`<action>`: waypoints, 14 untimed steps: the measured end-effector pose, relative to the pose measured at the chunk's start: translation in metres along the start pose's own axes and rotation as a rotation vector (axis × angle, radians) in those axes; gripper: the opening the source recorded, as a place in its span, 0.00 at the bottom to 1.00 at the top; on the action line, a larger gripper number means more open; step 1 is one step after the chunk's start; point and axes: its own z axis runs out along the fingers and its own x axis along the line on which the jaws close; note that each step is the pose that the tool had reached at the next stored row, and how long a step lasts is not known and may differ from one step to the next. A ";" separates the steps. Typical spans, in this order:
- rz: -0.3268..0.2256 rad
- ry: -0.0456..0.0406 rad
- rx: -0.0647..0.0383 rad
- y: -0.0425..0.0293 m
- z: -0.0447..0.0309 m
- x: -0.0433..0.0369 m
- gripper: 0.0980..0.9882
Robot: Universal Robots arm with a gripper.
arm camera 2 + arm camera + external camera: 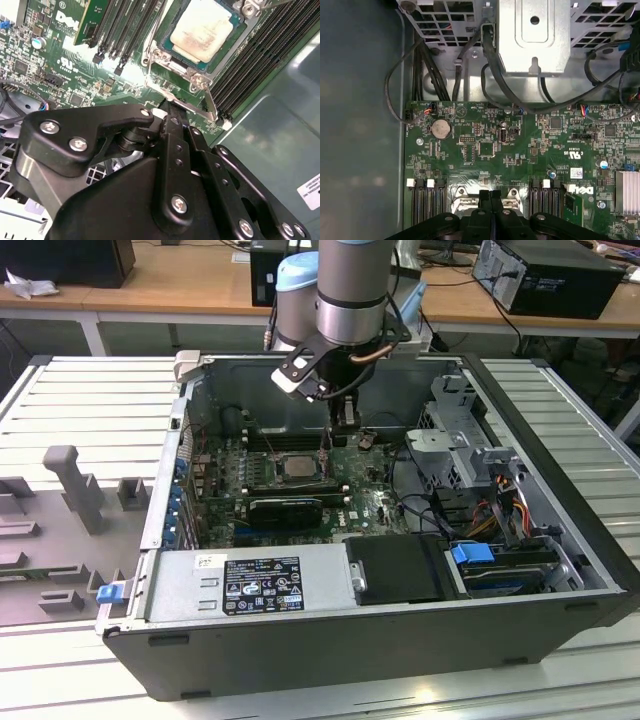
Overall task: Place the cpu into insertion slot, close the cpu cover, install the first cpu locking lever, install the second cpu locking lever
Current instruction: 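Close the cpu cover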
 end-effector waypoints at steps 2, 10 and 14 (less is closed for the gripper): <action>0.000 0.0000 0.000 -0.0034 -0.0002 0.0000 0.01; 0.000 0.0000 0.000 -0.0119 -0.0003 0.0001 0.01; 0.000 0.0000 0.000 -0.0180 -0.0003 0.0001 0.01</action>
